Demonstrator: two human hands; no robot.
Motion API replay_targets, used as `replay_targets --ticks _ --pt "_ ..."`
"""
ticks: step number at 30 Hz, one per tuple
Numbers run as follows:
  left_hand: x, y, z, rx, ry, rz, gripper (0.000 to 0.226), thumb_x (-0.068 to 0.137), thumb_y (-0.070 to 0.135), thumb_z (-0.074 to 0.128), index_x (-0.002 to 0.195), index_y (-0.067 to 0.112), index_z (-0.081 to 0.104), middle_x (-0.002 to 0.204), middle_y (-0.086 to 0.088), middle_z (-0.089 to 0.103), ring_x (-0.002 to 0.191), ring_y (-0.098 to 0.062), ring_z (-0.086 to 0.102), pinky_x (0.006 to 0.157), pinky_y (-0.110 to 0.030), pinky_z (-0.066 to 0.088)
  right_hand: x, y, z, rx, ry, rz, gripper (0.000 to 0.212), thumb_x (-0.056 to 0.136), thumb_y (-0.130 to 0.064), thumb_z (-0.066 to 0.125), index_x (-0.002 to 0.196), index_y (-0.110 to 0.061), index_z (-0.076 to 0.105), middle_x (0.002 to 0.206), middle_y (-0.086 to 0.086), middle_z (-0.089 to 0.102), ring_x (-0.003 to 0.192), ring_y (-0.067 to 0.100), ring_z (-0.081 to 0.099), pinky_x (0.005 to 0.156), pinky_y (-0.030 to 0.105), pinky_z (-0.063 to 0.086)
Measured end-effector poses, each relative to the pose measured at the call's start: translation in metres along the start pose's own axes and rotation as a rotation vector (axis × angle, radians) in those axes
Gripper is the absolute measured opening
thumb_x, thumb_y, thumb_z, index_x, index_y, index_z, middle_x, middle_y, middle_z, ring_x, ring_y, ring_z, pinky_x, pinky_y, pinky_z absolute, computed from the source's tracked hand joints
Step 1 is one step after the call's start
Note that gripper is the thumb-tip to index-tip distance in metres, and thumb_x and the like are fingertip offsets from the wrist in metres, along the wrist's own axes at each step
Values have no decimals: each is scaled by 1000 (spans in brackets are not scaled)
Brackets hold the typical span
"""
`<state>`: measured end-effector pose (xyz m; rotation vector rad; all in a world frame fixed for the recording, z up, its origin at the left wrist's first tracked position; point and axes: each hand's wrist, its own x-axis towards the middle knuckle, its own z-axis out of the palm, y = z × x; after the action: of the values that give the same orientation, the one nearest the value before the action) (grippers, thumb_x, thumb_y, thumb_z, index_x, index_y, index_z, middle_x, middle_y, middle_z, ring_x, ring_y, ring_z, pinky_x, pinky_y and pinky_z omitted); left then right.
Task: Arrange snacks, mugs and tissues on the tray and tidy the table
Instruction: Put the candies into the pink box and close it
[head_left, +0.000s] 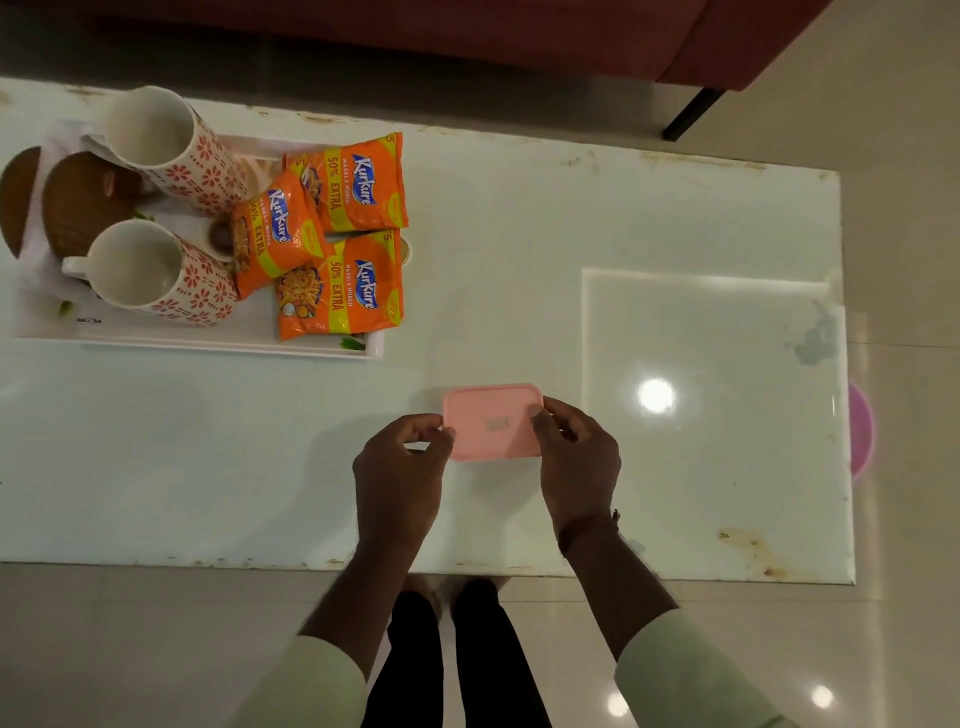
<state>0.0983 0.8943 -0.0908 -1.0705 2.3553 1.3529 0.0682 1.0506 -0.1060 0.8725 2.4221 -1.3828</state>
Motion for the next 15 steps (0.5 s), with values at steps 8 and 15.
replay_targets --ticks 8,15 --pt "21 4 2 -101 -70 -49 37 88 42 66 116 19 70 106 3 74 97 -19 68 86 -39 57 16 -10 3 281 -125 213 8 85 -31 71 90 -27 77 95 -11 75 96 13 67 83 30 54" --pt "31 4 6 -244 -104 -153 25 87 24 71 110 14 73 91 0 75 80 -17 73 70 -39 61 20 -9 7 430 -168 278 11 87 -19 71 80 -25 76 83 -9 75 79 10 64 63 25 52"
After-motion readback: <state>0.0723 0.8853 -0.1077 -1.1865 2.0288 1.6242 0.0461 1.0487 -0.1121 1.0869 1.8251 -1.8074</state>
